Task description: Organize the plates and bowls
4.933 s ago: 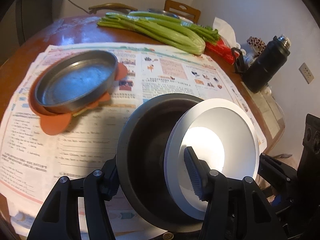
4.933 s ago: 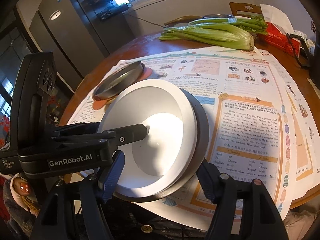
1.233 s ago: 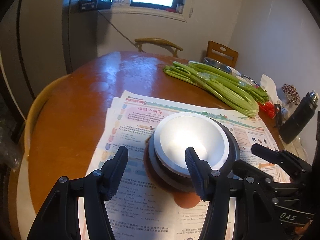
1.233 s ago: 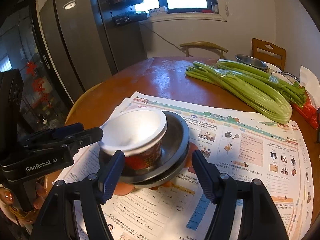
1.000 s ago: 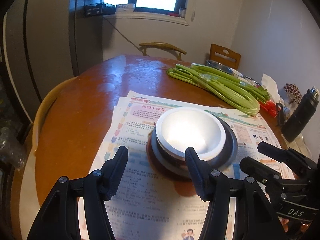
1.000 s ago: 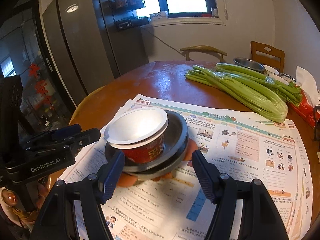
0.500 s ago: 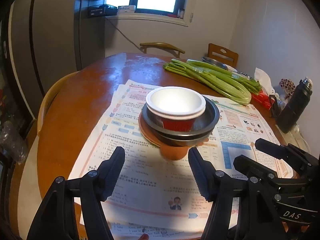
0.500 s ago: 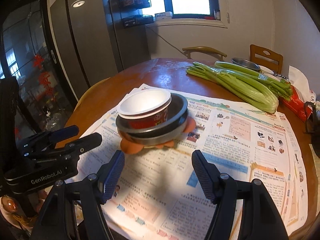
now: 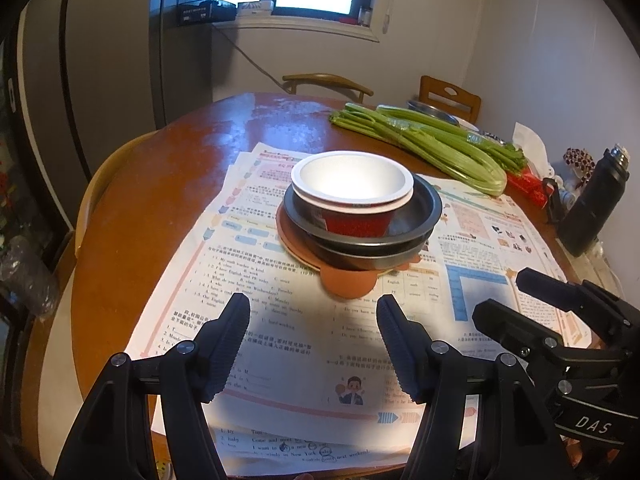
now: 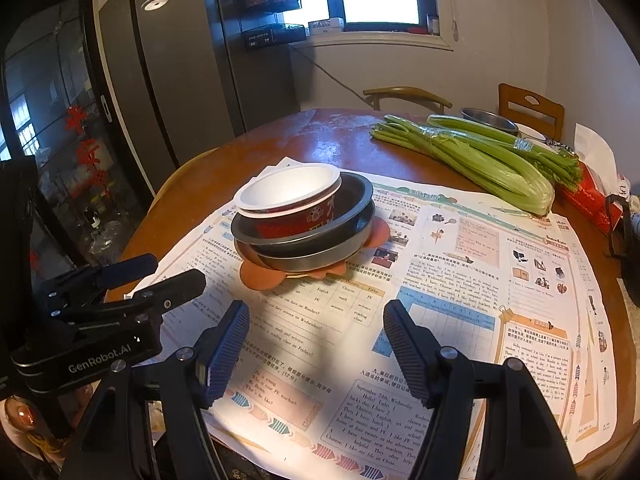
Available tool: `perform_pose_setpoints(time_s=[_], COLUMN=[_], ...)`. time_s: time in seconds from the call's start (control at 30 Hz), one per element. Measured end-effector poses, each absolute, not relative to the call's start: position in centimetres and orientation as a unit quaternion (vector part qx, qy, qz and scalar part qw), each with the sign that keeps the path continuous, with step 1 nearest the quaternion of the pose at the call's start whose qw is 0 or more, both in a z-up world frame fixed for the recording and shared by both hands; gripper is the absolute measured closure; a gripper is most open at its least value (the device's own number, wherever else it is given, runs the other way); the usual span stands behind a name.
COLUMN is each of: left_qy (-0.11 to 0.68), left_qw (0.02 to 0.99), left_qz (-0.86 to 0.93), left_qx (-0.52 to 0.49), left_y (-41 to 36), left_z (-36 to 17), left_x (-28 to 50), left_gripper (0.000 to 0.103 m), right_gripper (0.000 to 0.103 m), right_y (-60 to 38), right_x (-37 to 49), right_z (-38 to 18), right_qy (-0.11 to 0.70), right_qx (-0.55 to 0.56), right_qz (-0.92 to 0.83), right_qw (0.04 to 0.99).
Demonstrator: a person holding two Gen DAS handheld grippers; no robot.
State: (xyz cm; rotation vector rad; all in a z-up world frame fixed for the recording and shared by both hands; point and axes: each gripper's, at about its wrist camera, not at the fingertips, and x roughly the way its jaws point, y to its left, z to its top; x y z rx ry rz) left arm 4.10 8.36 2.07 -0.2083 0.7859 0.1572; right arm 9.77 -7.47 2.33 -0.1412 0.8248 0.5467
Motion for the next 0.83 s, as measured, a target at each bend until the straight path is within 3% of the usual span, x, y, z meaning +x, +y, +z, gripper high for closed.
perform_pose_setpoints(time_s=[0.83], left_qy=[0.389], left_qw=[0.913], left_qz=[0.054], left_qx=[-0.108], left_y=[8.9], left_z=[2.1], left_x=[5.4], left_gripper=[0.035], right_gripper=[0.033], right_y=[-8.9], right_x=[11.0], right_z=[1.5], right_qy=[0.412], right_qx=[-0.053], right_qz=[0.257], right_qw=[0.873])
